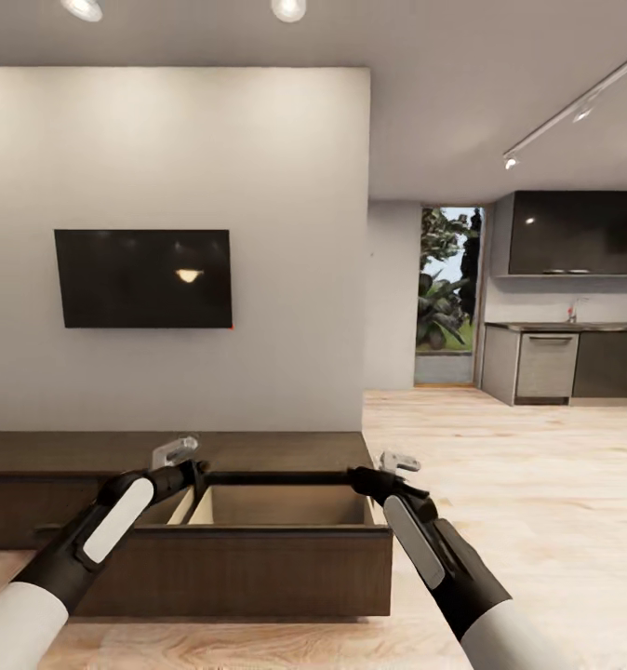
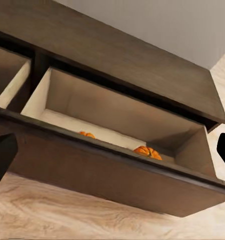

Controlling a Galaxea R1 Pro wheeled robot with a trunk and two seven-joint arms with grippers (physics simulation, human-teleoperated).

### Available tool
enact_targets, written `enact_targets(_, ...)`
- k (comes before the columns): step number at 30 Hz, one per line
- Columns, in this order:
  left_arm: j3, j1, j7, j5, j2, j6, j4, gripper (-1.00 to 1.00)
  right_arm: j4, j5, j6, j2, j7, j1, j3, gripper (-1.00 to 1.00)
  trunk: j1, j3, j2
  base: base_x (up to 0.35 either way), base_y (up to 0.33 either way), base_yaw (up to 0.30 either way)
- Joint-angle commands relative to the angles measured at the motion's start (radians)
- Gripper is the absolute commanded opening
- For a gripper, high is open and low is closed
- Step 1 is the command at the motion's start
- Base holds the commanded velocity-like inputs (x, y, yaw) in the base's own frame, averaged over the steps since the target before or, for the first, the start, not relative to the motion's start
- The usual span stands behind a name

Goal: Place each of the two pumpkins and all three candles from the living room inside a cabinet in the living room (use any cabinet), then make sure every cabinet is closed, and position the cauldron so it is next to a table in the living room.

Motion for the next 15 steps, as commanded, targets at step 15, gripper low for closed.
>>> enact_targets(15, -0.167, 0.057, 0.007, -0.121, -0.061, -0.333, 0.228, 1.0, 0.15, 0.045, -0.322, 0.002, -0.008, 0.072, 0.178, 1.0, -0.001, -0.001, -0.001, -0.241, -0.027, 0.0)
